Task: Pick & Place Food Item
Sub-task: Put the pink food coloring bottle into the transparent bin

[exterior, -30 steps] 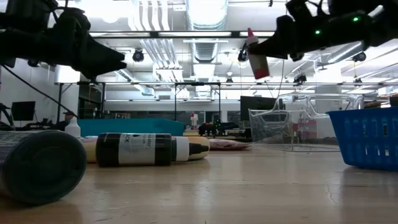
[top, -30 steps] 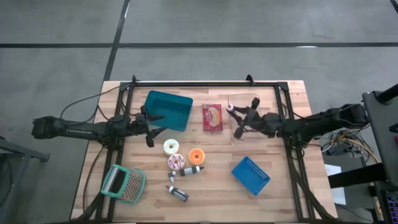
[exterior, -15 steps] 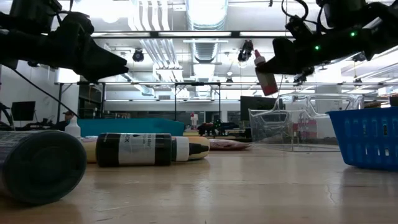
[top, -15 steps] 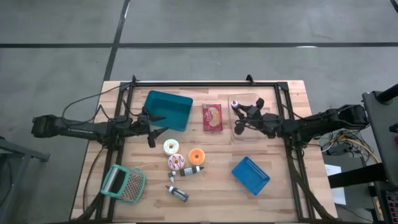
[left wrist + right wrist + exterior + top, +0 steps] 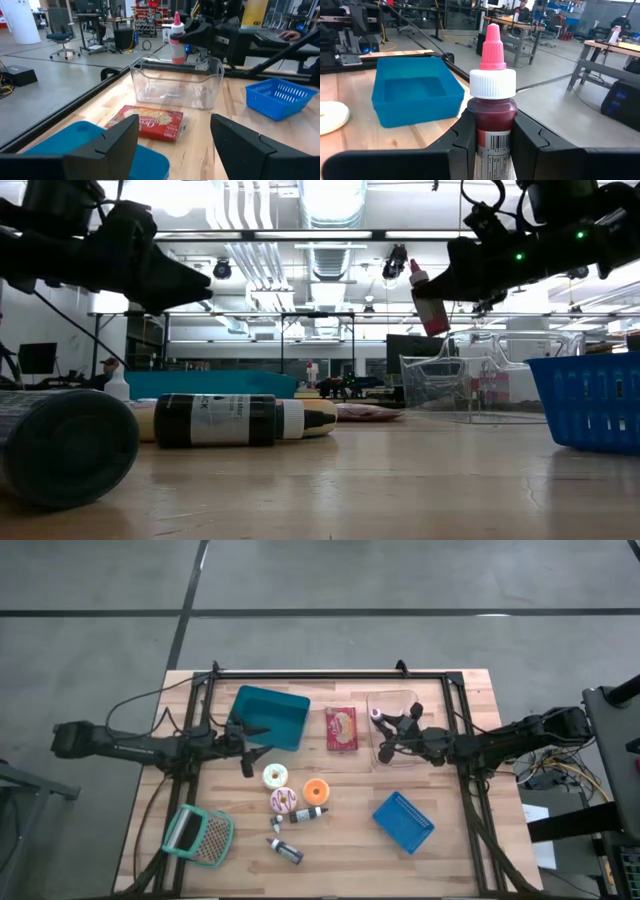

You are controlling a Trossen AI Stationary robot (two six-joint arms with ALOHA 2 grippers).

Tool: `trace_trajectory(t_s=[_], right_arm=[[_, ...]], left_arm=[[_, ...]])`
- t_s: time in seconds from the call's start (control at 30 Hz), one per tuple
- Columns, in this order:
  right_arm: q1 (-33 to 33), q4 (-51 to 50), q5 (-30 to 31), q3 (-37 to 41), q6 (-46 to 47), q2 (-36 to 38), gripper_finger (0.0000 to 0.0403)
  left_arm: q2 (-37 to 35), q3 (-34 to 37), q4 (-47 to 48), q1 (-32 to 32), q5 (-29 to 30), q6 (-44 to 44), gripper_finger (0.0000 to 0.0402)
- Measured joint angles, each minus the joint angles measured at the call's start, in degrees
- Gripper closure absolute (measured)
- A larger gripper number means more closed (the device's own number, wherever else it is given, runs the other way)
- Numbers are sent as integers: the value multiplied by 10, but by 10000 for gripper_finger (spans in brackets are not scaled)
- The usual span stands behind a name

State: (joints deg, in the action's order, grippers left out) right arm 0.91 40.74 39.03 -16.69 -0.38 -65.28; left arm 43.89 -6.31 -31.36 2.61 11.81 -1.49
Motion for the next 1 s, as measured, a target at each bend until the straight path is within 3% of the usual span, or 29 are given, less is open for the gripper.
trace_trajectory(t_s=[0.53,0.87,1.0], right_arm=[[-2,-57,75,12,25,0,328],[-19,-121,72,13,95,0,328],[-20,-135,43,13,124,0,328]], left_arm=[[122,-28,-72,0,-2,9,149],[155,-32,-111,0,-2,11,149],[159,-31,-111,0,-2,11,149]])
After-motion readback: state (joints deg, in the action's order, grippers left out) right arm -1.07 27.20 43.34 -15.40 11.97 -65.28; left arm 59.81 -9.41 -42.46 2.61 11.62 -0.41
